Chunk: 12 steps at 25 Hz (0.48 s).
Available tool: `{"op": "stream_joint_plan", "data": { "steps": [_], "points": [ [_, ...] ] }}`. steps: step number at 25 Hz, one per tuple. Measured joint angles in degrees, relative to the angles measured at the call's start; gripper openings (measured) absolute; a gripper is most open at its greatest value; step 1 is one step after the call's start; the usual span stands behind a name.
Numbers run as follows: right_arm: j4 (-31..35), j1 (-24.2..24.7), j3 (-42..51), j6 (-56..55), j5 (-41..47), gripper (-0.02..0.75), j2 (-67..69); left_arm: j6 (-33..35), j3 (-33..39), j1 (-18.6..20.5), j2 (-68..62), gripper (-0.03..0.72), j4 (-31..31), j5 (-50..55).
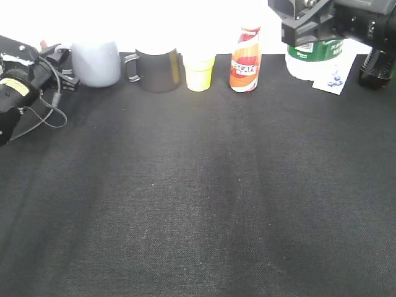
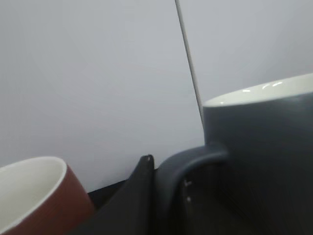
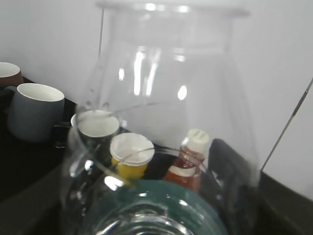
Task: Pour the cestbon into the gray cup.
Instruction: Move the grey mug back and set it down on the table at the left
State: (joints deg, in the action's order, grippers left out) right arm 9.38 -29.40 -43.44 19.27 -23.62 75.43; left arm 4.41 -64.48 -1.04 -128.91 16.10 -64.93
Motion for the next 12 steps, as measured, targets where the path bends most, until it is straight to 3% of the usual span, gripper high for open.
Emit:
{"op": "stream_joint_plan", "data": {
  "steps": [12],
  "points": [
    [-0.15,0.0,0.0,0.0,-1.68,0.504,0.0,0.23,0.0,0.0,-0.11,0.071,-0.44,0.07]
  ]
}}
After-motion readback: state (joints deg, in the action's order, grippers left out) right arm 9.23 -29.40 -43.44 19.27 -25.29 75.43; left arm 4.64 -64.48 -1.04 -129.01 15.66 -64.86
